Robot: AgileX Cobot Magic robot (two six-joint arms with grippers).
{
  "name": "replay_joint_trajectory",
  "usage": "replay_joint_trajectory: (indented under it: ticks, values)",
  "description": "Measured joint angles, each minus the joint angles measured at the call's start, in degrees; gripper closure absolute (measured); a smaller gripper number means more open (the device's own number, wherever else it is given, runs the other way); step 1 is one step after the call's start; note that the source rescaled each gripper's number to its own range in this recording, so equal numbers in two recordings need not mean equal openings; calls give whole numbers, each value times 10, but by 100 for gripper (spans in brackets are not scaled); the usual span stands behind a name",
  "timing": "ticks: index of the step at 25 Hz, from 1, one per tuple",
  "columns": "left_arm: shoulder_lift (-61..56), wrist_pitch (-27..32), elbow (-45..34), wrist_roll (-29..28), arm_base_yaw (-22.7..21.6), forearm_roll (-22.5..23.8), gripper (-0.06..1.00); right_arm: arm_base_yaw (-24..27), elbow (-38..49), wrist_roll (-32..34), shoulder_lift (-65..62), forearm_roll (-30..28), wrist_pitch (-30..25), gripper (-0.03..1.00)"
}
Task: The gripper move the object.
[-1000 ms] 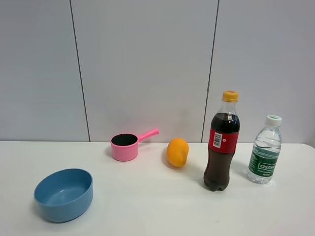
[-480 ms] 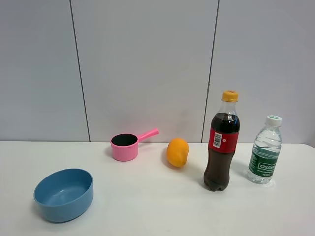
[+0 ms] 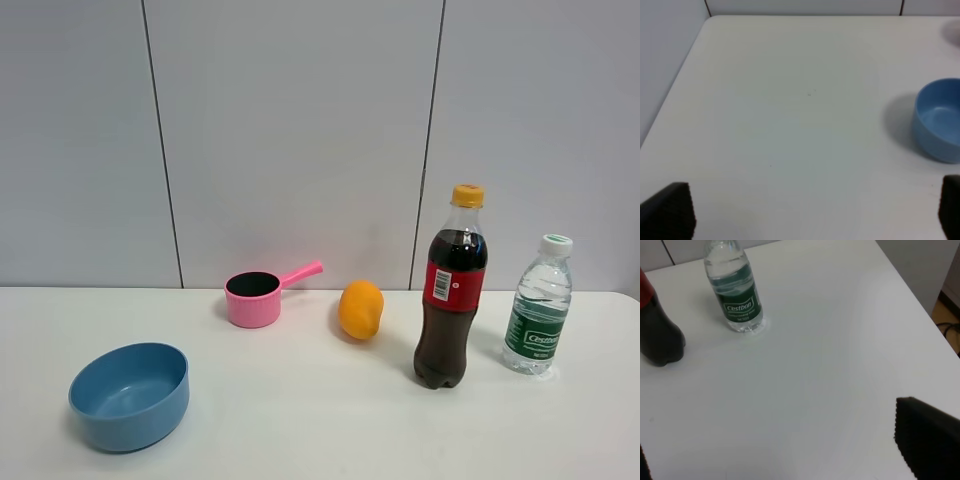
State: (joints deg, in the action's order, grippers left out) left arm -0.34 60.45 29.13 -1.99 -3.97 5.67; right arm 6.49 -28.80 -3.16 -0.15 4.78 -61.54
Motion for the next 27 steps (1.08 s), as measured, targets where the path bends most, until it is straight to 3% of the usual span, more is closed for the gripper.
replay_joint_trajectory:
  ticks: [27]
  values:
    - [0, 0, 0, 0, 0, 0, -6, 0, 0, -2, 0, -9, 0, -2]
